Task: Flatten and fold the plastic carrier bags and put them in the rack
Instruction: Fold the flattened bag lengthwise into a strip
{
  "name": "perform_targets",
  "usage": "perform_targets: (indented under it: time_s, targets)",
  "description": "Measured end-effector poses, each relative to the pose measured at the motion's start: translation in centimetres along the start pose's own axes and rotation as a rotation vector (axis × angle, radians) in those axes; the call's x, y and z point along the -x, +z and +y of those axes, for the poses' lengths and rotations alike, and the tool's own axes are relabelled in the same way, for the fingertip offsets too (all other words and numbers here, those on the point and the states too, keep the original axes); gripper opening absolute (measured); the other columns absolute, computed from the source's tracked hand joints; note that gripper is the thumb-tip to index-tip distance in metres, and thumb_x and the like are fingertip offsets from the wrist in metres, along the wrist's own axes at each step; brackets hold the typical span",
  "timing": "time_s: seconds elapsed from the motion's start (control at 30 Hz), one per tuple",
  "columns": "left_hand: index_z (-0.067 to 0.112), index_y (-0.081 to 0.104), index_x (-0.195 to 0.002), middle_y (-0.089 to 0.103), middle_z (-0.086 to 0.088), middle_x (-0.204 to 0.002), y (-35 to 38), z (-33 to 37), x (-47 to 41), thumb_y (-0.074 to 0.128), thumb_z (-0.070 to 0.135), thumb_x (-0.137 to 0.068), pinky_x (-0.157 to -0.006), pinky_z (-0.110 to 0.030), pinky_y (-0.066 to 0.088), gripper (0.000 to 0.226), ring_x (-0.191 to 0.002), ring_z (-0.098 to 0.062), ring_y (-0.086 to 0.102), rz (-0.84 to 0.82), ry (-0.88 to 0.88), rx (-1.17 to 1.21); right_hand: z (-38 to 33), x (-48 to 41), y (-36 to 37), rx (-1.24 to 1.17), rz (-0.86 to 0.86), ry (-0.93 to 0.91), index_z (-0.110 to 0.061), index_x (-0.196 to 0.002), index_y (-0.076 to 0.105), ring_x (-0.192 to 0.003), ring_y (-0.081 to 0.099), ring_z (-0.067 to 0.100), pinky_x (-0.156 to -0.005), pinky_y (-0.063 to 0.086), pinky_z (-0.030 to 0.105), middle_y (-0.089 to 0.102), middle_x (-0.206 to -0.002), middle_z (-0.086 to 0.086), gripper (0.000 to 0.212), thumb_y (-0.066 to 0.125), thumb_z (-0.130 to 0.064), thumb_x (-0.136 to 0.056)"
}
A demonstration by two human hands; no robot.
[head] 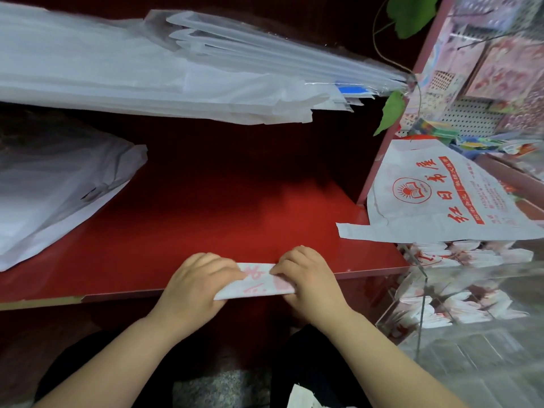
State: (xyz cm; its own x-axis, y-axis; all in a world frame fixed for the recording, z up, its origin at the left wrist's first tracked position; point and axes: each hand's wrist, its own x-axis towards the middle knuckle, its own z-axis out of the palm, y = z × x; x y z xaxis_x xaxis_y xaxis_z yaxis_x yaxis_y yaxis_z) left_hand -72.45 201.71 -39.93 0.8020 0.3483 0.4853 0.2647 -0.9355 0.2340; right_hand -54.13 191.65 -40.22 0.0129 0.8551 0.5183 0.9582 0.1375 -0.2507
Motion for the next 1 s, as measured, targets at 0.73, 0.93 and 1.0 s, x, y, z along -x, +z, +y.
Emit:
perform_targets:
  time_s: [0.73, 0.93, 1.0]
  targets:
    - [0.017, 0.062, -0.075, 0.064, 0.007, -0.052, 5.8, 18.1, -16.9, 0.061, 0.01, -0.085, -0.039, -0.016, 0.045, 0.013, -0.045, -0.004, 0.06, -0.169, -0.511, 0.974, 8.9, 10.4, -13.1, -1.026, 0.541, 0.961, -0.001, -0.085, 0.059, -0.035, 0.052, 0.009, -0.04, 0.042, 0.017, 0.057, -0.043, -0.001, 0.009, 0.051, 0.0, -0.09]
    - [0.016, 0.061, -0.064, 0.059, 0.004, -0.055, 10.0, 21.9, -23.0, 0.062, 0.012, -0.085, -0.049, -0.025, 0.049, 0.021, -0.043, -0.005, 0.053, -0.182, -0.366, 0.725, 16.7, 14.7, -16.7, -0.562, 0.633, 1.033, -0.01, -0.076, 0.063, -0.068, 0.052, 0.005, -0.063, 0.039, 0.012, 0.061, -0.07, -0.006, 0.017, 0.056, -0.012, -0.09]
    - [0.017, 0.06, -0.062, 0.059, -0.003, -0.06, 10.9, 22.7, -25.1, 0.063, 0.016, -0.084, -0.065, -0.04, 0.052, 0.023, -0.057, -0.019, 0.054, -0.163, -0.353, 0.686, 20.3, 16.2, -18.7, -0.282, 0.64, 1.053, -0.007, -0.104, 0.064, -0.101, 0.054, 0.014, -0.082, 0.036, 0.012, 0.062, -0.109, 0.004, 0.02, 0.047, -0.006, -0.093]
